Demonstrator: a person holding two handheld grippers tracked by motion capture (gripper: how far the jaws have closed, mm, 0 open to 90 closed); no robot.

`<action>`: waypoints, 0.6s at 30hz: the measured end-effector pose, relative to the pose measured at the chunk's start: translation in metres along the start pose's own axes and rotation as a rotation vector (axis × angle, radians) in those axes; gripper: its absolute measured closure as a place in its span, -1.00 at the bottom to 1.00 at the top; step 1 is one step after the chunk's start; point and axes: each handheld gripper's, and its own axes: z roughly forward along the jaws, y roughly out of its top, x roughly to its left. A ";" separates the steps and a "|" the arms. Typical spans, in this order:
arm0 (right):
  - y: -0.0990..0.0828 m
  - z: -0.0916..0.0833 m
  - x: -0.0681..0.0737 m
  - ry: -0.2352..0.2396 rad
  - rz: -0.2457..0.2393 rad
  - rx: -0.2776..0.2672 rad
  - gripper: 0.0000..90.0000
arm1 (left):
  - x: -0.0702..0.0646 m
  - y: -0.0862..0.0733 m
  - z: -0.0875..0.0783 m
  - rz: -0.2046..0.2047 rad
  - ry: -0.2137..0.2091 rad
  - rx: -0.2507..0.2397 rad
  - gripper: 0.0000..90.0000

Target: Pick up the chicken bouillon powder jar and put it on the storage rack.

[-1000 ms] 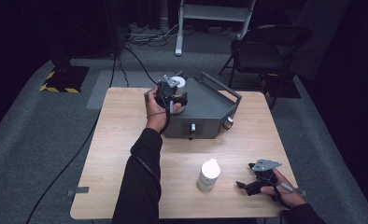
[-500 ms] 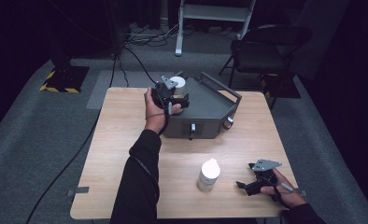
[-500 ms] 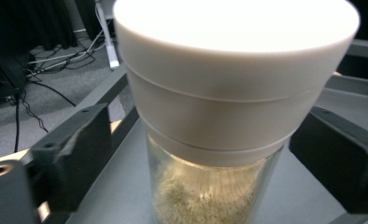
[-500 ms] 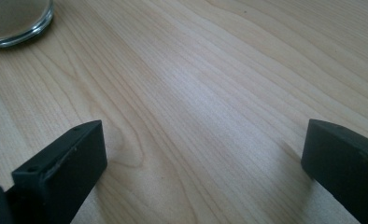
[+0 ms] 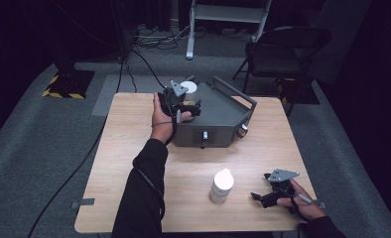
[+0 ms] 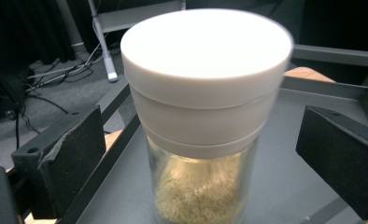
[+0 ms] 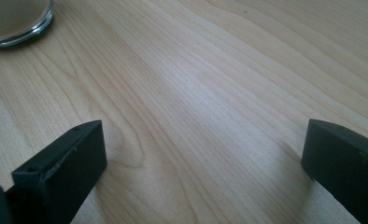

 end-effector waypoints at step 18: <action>0.000 0.000 0.000 0.001 -0.001 0.000 -1.00 | -0.002 -0.014 -0.042 0.167 -0.048 -0.045 -0.98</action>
